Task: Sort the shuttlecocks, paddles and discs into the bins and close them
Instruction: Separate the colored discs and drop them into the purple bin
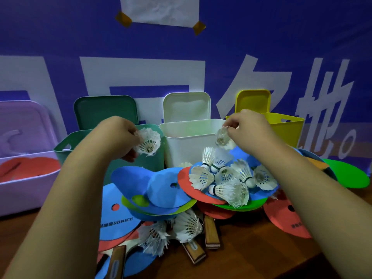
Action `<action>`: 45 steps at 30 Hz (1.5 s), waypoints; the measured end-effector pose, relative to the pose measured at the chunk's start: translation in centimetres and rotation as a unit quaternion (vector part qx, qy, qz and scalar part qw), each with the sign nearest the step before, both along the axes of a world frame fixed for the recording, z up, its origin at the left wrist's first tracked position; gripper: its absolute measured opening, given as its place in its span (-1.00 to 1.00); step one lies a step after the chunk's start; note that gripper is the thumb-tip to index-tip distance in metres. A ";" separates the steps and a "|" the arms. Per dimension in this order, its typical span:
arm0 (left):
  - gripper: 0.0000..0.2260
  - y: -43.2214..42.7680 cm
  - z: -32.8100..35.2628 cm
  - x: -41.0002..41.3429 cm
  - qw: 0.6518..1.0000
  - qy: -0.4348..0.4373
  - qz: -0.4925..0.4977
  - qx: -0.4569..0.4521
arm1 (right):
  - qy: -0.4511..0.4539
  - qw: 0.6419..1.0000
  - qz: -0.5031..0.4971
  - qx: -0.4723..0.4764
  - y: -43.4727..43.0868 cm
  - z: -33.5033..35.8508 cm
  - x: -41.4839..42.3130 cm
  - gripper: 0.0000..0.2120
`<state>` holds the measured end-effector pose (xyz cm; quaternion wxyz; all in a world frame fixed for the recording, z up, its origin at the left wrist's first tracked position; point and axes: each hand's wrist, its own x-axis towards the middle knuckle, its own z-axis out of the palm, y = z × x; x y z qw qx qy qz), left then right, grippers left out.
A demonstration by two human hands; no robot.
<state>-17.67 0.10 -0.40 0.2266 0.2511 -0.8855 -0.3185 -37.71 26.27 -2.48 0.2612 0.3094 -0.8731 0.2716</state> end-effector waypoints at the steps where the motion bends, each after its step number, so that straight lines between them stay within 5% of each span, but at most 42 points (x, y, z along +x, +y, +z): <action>1: -0.88 -0.6 0.1 0.3 0.999 0.015 0.001 0.033 | 0.004 0.999 0.029 -0.033 -1.1 0.1 1.0 -0.82; 7: -0.88 -5.0 0.0 1.6 0.984 0.105 0.050 0.134 | -0.130 0.961 0.172 -0.175 -7.5 -0.3 6.4 -0.84; 13: -0.83 -8.1 -0.6 1.7 0.944 0.211 0.101 0.234 | -0.253 0.920 0.205 -0.219 -13.1 -1.0 5.8 -0.78; 16: -0.78 -9.6 -0.9 1.9 0.963 0.166 0.164 0.136 | -0.288 0.905 0.210 -0.234 -15.4 -0.9 5.1 -0.78; 18: -0.93 -9.3 -0.8 2.4 0.969 0.113 0.215 0.055 | -0.308 0.895 0.213 -0.242 -16.8 -0.8 4.8 -0.80; 26: -0.65 -10.4 -1.5 2.4 0.982 0.065 0.176 0.023 | -0.358 0.873 0.212 -0.255 -21.0 -0.9 3.7 -0.66; 29: -0.73 -10.0 -1.5 2.4 0.986 0.095 0.131 0.034 | -0.319 0.898 0.215 -0.212 -21.3 -1.1 3.7 -0.55; 32: -0.83 -9.4 -1.4 2.2 0.989 0.103 0.072 0.074 | -0.281 0.919 0.210 -0.180 -20.3 -1.2 4.8 -0.76; 37: -0.73 -7.3 -1.1 2.4 0.993 -0.109 -0.035 -0.002 | -0.269 0.926 0.225 -0.139 -17.7 -1.9 6.6 -0.74; 41: -0.58 -5.8 -1.9 1.5 0.953 -0.300 -0.052 -0.012 | -0.209 0.953 0.193 0.105 -16.2 -3.5 6.6 -0.81; 45: -0.71 -5.3 -2.3 1.1 0.943 -0.329 -0.045 -0.030 | -0.146 0.939 0.153 0.272 -15.5 -4.9 5.9 -0.56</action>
